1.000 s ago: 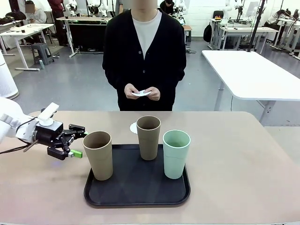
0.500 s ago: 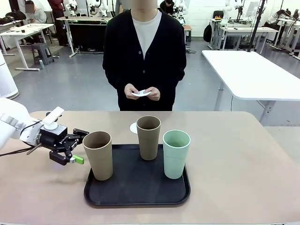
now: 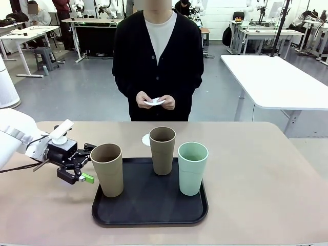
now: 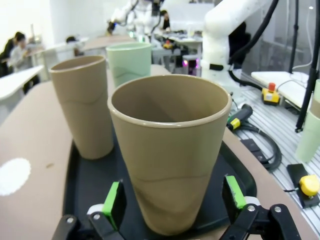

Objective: Place coasters on the table and set cups on them.
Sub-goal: Pick up one Reusable plastic cup and place it on a coaster set by the human.

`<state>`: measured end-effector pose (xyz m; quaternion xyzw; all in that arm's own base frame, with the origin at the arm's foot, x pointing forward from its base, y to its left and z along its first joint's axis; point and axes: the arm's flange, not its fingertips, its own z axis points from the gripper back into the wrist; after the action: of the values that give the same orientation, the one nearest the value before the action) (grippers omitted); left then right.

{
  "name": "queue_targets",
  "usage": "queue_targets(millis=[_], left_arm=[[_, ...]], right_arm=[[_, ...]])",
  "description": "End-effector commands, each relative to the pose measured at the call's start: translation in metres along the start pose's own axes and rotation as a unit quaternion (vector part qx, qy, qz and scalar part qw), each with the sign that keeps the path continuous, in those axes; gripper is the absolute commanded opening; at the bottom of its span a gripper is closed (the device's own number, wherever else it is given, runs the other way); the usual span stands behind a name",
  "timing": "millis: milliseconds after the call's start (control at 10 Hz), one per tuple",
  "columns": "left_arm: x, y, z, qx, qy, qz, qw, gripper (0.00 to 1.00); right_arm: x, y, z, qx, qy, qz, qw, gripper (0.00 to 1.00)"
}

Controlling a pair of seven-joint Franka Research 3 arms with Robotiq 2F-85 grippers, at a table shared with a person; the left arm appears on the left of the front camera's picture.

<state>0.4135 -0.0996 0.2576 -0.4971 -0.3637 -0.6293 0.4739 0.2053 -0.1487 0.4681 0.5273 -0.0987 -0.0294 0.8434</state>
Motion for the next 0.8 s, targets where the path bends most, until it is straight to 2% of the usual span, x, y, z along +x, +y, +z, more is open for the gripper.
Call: queue_targets(millis=[0, 700], left_arm=[[-0.005, 0.004, -0.009, -0.014, -0.003, -0.017, 1.000, 1.00], [-0.008, 0.007, -0.027, -0.032, -0.015, -0.021, 0.999, 1.00]], right_arm=[[0.001, 0.000, 0.000, 0.007, -0.001, 0.007, 1.000, 1.00], [0.001, 0.000, 0.000, 0.007, -0.001, 0.007, 1.000, 1.00]])
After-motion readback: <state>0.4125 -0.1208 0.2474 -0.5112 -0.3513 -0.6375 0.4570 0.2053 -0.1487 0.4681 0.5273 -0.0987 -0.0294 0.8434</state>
